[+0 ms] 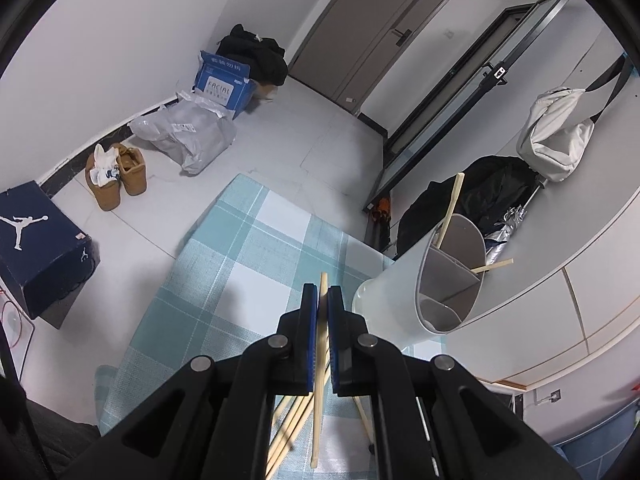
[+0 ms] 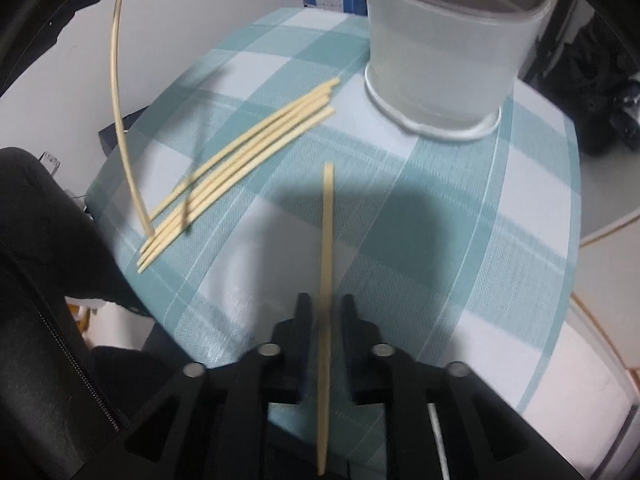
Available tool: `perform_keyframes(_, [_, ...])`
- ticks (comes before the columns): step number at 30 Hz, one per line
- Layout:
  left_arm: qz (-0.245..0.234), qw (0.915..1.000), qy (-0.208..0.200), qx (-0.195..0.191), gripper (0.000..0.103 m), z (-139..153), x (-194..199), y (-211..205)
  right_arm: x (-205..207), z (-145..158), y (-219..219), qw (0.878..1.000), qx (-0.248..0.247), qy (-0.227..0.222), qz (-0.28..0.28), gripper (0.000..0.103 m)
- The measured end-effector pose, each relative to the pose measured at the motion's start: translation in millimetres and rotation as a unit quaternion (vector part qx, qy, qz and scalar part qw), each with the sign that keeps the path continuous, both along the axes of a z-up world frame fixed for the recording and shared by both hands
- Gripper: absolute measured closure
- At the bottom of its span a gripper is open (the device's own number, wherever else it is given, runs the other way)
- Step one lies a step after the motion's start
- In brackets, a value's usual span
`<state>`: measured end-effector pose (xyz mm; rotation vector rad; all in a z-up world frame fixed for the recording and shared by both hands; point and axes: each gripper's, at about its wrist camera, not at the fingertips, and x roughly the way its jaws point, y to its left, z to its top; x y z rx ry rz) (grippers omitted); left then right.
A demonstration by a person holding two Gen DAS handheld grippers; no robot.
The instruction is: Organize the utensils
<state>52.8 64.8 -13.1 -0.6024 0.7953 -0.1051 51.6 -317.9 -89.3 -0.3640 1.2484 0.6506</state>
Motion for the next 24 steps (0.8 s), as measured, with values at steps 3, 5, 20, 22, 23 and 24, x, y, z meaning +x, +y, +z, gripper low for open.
perform_keyframes(3, [0.005,1.0,0.0,0.005,0.102,1,-1,1,17,3,7,1.0,0.016,-0.007,-0.005,0.079])
perform_keyframes(5, [0.009,0.9999,0.002,0.007,0.102,0,-1,3,30,1,16,1.0,0.022,-0.005,-0.005,0.078])
perform_keyframes(20, [0.004,0.9999,0.009,0.002,0.102,-3,3,4,43,-3,60,0.999,-0.019,-0.004,0.045,0.098])
perform_keyframes(22, [0.002,0.9999,0.009,0.011,0.102,-2,2,2,43,2,55,0.999,-0.005,-0.009,0.035,0.098])
perform_keyframes(23, [0.001,0.9998,0.009,0.017,0.102,-1,1,0,42,9,50,0.999,0.011,-0.013,0.027,0.098])
perform_keyframes(24, [-0.002,0.9998,0.009,0.019,0.102,-1,1,-2,41,16,46,0.999,0.028,-0.016,0.021,0.098])
